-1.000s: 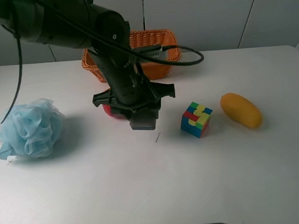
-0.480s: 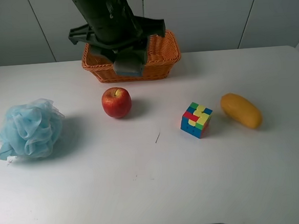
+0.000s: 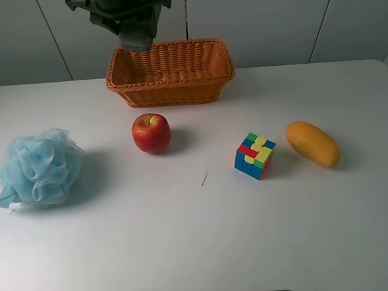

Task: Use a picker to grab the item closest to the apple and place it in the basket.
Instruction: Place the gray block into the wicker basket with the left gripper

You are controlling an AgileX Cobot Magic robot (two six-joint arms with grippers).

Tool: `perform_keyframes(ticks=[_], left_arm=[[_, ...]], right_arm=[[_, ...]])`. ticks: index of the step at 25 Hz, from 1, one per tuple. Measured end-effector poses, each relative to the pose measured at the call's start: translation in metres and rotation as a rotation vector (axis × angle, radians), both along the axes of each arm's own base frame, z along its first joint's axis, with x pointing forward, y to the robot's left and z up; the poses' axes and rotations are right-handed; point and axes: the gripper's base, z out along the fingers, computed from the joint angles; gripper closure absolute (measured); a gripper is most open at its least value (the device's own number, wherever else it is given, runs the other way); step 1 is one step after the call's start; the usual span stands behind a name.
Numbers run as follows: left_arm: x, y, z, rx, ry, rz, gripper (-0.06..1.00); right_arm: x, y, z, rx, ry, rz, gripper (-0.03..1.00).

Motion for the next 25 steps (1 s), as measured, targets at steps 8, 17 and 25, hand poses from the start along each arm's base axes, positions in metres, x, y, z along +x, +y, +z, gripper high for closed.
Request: perform_keyframes(ticks=[8, 17, 25], left_arm=[[0.052, -0.002, -0.048, 0.048, -0.044, -0.052, 0.41], [0.073, -0.013, -0.100, 0.002, -0.060, -0.070, 0.41], [0.074, -0.014, -0.101, -0.010, -0.073, -0.071, 0.41]], right_arm=[[0.000, 0.000, 0.000, 0.000, 0.000, 0.000, 0.27], [0.000, 0.000, 0.000, 0.000, 0.000, 0.000, 0.27], [0.000, 0.000, 0.000, 0.000, 0.000, 0.000, 0.27]])
